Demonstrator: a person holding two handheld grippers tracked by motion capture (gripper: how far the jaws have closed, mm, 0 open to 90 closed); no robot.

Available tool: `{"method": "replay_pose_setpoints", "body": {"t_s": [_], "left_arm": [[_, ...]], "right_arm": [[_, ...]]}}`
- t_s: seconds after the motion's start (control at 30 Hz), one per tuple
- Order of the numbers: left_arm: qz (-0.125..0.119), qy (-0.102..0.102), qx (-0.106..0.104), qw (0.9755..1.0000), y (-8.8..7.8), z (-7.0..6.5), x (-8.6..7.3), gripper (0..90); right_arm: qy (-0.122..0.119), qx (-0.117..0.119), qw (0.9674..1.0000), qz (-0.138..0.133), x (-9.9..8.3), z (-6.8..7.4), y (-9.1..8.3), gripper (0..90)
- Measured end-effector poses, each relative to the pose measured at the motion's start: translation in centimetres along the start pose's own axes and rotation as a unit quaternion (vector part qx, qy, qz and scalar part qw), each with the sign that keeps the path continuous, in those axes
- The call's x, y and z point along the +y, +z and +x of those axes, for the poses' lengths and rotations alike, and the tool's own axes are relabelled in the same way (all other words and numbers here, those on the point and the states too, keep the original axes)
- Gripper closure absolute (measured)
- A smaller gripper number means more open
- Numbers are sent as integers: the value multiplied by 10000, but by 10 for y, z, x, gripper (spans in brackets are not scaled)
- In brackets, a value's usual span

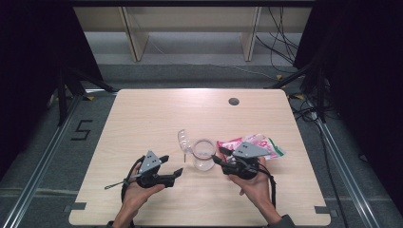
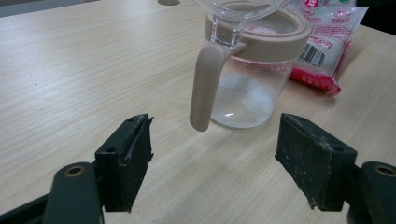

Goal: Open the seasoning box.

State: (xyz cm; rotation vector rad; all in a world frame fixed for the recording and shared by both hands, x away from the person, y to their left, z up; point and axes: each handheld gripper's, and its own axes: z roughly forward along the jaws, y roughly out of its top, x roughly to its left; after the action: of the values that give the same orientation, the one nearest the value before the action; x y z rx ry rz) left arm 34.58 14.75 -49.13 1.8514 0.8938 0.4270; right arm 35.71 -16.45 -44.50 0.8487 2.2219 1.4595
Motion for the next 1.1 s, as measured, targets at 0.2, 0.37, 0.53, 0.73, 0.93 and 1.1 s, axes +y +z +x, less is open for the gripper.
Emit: {"method": "replay_pose_setpoints", "body": {"t_s": [0.2,0.37,0.53,0.73,0.93,1.1], "left_arm": [[39,29,-40,10000,1,0,-1,259],[44,33,-18,10000,1,-1,0,259],[43,53,-66,10000,2,-4,-1,258],[113,87,-103,9998,2,-7,-3,254],[119,97,-137,9998,2,-10,-4,254],[138,112,-108,9998,1,-11,-5,254]], "right_arm": [[483,-201,9986,67,-23,-17,-29,519],[729,-514,9960,-75,-40,-23,-51,495],[1071,-655,9921,77,-55,-28,-66,485],[1242,-873,9882,219,-65,-35,-74,457],[1610,-892,9825,282,-72,-37,-81,436],[1620,-1044,9811,191,-77,-45,-83,404]]}}
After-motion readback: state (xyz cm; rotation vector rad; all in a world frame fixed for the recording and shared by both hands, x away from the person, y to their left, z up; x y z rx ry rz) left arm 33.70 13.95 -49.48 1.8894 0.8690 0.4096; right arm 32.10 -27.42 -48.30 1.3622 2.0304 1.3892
